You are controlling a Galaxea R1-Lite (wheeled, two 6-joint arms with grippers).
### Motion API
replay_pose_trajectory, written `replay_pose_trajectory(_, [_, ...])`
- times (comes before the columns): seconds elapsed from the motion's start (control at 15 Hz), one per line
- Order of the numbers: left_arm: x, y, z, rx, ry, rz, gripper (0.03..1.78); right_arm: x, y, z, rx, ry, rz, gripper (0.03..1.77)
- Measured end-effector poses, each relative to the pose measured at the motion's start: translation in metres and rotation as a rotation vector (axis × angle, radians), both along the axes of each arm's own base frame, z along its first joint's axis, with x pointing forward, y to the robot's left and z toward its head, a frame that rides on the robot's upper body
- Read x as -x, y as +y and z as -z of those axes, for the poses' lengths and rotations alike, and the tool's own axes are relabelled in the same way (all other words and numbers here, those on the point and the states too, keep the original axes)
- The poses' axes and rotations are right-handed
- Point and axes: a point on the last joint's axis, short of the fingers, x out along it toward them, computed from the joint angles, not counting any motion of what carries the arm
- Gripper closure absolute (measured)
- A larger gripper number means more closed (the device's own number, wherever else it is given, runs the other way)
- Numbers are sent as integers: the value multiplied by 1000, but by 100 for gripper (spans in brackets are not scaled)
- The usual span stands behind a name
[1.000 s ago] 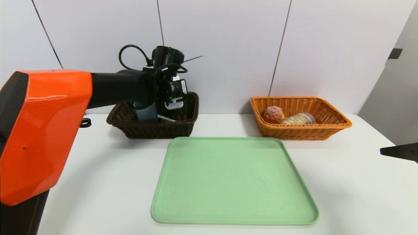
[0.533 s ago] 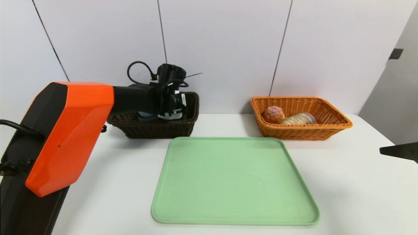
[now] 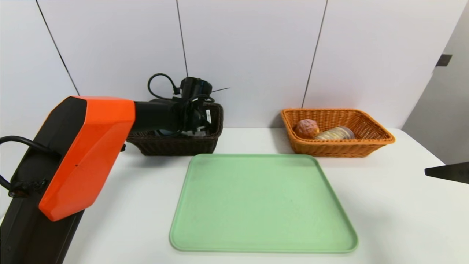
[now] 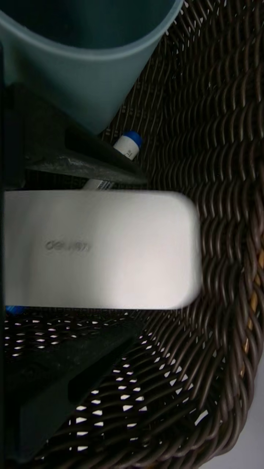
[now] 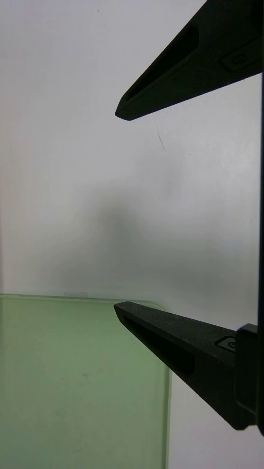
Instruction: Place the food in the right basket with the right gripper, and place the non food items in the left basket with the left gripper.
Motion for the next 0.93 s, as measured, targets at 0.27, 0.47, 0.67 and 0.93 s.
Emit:
replay_pose_trajectory(0.27, [2, 1, -6, 4, -11, 0, 34, 0, 0, 1, 0, 2, 0, 9])
replay_pose_trajectory(0.47, [14, 7, -39, -1, -73, 11, 27, 2, -1, -1, 0, -9, 7, 9])
replay_pose_trajectory(0.67, [44, 20, -102, -77, -189, 58, 22, 6, -2, -4, 0, -27, 7, 9])
replay_pose_trajectory(0.93, [122, 54, -186, -127, -282, 97, 17, 22, 0, -8, 30, -51, -15, 9])
